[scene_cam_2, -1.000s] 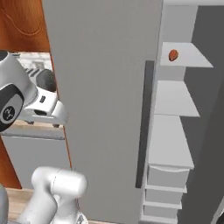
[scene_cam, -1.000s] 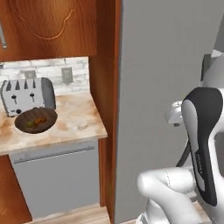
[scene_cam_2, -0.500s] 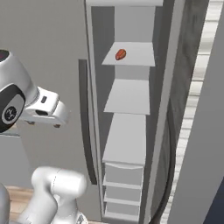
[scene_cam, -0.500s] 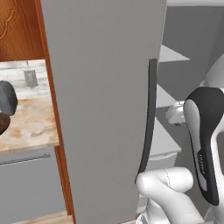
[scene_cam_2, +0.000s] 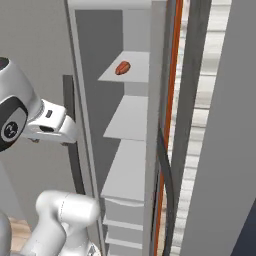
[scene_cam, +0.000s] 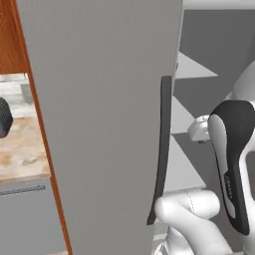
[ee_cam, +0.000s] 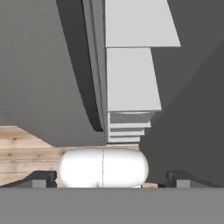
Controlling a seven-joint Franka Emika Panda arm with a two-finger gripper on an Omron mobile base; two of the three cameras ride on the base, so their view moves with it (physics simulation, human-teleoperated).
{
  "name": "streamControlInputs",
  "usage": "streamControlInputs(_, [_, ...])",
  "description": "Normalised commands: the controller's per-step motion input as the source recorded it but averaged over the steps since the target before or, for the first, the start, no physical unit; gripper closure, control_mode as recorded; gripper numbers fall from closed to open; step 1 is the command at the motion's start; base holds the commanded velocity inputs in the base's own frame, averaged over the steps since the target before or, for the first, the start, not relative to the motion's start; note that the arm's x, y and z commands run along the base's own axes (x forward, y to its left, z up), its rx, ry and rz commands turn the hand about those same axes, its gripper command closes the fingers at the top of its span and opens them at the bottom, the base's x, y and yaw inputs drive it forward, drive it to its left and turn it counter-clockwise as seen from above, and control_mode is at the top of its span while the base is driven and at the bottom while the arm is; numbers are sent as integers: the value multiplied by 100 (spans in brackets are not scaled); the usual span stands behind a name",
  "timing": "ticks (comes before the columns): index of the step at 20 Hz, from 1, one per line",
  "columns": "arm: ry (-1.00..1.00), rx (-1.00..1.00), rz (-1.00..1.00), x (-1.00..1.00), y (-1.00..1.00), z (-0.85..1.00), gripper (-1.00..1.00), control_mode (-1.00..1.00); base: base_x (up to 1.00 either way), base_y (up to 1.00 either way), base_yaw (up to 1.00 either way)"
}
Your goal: Take the kiwi, sweet potato, and chicken drumstick from the freezer and place them in the bowl on the counter.
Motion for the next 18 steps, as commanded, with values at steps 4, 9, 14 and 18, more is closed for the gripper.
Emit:
streamControlInputs(4, [0,0,0,0,0,0,-100,100,39,-54,7])
streamControlInputs(9, [0,0,0,0,0,0,-100,100,35,-28,1])
streamControlInputs(14, [0,0,0,0,0,0,-100,100,44,-4,0])
streamControlInputs(18, [0,0,0,0,0,0,-100,100,54,-18,-2])
